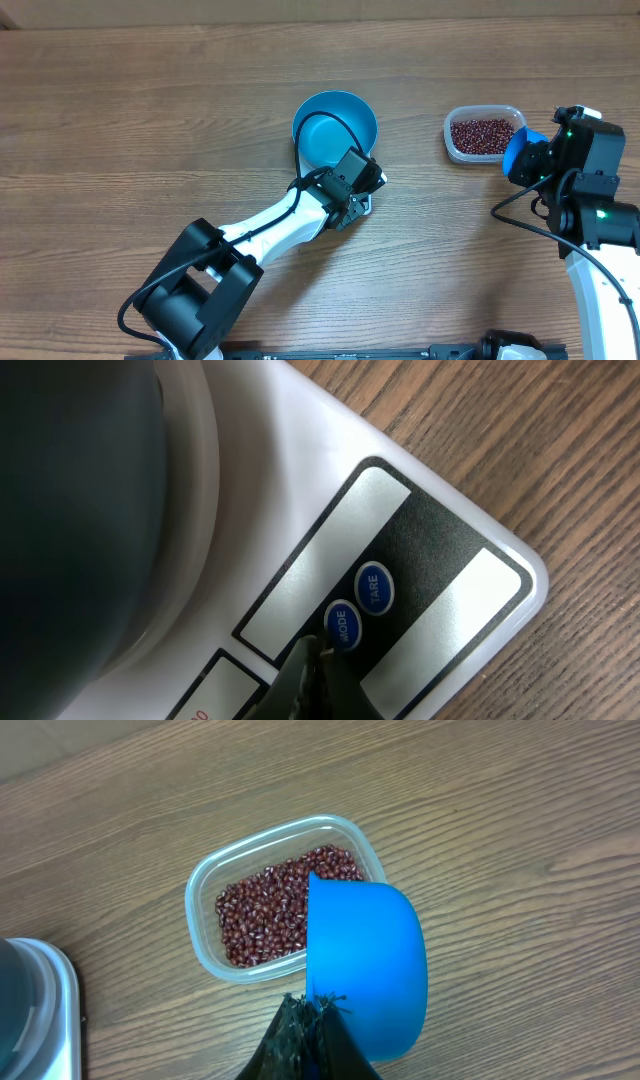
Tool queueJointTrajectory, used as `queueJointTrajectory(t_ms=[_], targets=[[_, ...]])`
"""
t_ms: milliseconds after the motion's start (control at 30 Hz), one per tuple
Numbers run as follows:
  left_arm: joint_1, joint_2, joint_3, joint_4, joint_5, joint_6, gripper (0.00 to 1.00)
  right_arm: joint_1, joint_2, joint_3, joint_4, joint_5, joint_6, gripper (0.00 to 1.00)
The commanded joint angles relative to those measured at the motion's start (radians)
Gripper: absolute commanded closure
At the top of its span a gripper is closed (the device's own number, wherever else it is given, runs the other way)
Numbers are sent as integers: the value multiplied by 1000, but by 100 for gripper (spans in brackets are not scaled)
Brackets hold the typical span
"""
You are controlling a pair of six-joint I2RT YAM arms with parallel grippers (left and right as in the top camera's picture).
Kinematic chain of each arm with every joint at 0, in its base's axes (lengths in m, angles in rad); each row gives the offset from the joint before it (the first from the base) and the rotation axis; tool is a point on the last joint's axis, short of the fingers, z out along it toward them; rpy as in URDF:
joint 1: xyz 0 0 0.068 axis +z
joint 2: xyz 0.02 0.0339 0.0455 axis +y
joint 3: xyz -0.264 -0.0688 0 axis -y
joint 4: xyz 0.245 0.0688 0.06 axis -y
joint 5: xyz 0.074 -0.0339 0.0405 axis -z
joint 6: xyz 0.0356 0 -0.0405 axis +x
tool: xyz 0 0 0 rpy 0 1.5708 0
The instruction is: Scoop item into bowl and weigh 150g on scale
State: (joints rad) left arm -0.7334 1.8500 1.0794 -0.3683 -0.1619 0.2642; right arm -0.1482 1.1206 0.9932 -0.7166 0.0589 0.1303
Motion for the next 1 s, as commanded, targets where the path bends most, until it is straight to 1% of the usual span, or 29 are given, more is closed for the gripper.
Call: queueJointTrajectory(t_ms=[0,300,667,967], targets=[[10,41,-13,-11,-6,-10,96,2,-4,35,12,7,-4,96],[6,40,-12,-14,-9,2,96,2,-4,36,12,8,-4,96],[6,32,-1,-26,-58,-18,96,2,-4,35,16,8,-4,96],[6,32,-1,-21,-43,2,96,2,-4,35,16,8,-4,96]])
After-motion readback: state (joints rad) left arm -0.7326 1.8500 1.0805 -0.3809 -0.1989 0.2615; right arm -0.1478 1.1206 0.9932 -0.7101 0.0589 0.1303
